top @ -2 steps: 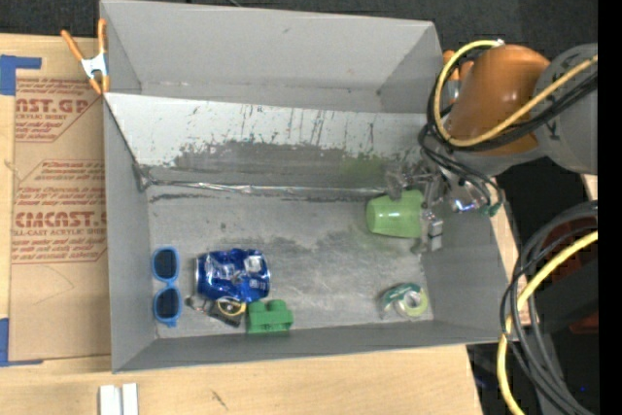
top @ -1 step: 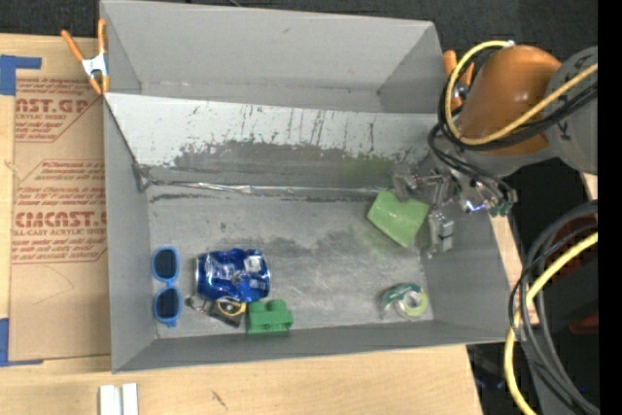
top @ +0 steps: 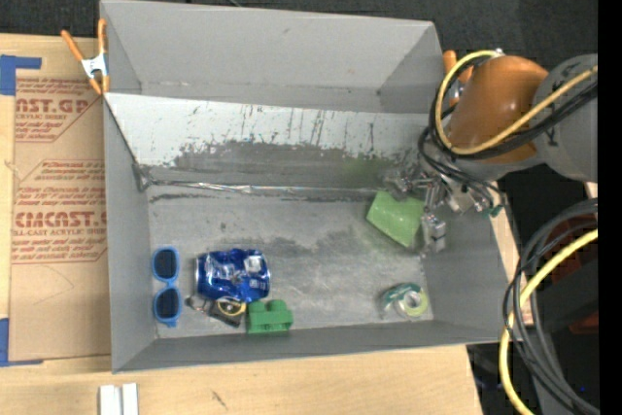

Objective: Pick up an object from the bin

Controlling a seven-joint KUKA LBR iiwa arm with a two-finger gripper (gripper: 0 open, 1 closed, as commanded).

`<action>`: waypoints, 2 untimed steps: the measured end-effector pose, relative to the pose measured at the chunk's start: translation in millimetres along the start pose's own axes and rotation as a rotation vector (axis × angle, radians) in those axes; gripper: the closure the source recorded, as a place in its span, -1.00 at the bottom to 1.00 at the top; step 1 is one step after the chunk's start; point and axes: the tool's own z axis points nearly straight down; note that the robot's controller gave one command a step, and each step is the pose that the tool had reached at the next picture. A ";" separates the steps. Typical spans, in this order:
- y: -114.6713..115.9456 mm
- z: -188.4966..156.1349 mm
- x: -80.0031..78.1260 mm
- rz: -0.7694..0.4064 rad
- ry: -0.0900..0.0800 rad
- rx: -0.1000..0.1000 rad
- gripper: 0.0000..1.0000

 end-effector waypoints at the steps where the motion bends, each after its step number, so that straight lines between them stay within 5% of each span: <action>1: 0.6 0.6 -0.6 0.116 0.005 -0.001 -1.00; 2: -3.7 -4.7 -2.9 0.118 -0.004 0.009 1.00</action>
Offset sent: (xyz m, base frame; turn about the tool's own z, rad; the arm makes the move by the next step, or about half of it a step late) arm -0.0084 -0.0009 -0.0100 0.1158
